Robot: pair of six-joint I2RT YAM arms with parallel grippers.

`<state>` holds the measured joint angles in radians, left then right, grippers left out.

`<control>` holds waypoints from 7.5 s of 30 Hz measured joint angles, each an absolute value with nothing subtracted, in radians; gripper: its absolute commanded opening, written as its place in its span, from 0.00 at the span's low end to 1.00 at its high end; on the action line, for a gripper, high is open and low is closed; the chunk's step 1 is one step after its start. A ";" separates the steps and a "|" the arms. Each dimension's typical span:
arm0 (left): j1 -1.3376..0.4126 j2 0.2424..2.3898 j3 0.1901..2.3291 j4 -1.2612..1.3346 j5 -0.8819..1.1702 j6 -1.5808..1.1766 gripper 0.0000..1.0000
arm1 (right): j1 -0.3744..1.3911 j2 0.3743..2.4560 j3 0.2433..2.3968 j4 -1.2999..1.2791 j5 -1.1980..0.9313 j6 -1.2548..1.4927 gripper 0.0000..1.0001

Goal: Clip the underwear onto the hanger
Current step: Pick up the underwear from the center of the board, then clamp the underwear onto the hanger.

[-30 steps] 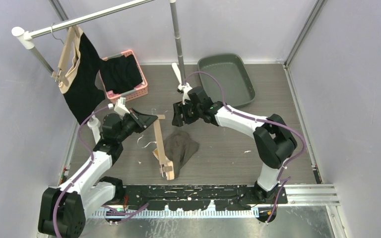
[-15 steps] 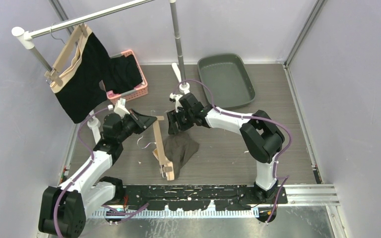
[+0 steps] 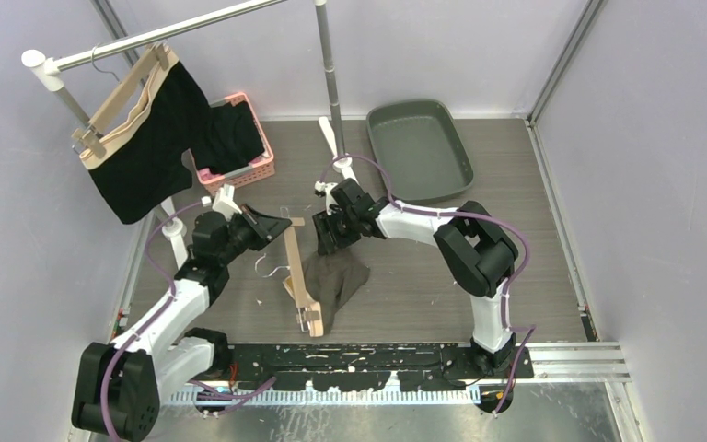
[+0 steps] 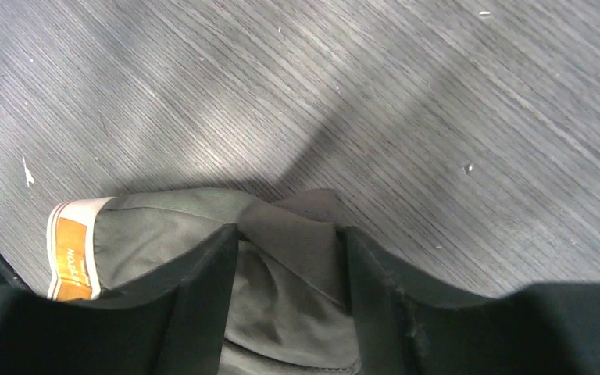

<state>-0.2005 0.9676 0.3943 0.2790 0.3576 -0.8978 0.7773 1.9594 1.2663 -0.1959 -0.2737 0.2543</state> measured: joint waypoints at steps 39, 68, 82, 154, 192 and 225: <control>-0.433 1.514 0.683 0.614 0.441 -0.972 0.00 | 0.610 1.301 0.984 -0.416 0.119 0.358 0.52; -0.418 1.248 0.382 0.639 0.197 -1.007 0.00 | 0.674 1.696 1.049 -0.059 -0.232 0.262 0.55; -0.386 1.322 0.341 0.670 0.242 -1.030 0.00 | 0.678 1.864 1.071 0.036 -0.300 0.211 0.55; -0.249 1.697 0.415 1.351 0.656 -1.189 0.00 | 0.593 1.621 1.122 -0.035 -0.360 0.084 0.08; -0.266 1.686 0.435 1.353 0.709 -1.189 0.00 | 0.593 1.547 1.120 -0.038 -0.349 0.081 0.06; -0.321 1.727 0.473 1.354 0.700 -1.183 0.00 | 0.593 1.540 1.119 -0.039 -0.350 0.072 0.06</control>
<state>-0.3206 1.7267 0.4728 1.3540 0.6998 -1.1831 0.5934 1.5402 1.1191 -0.0395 -0.3500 0.0715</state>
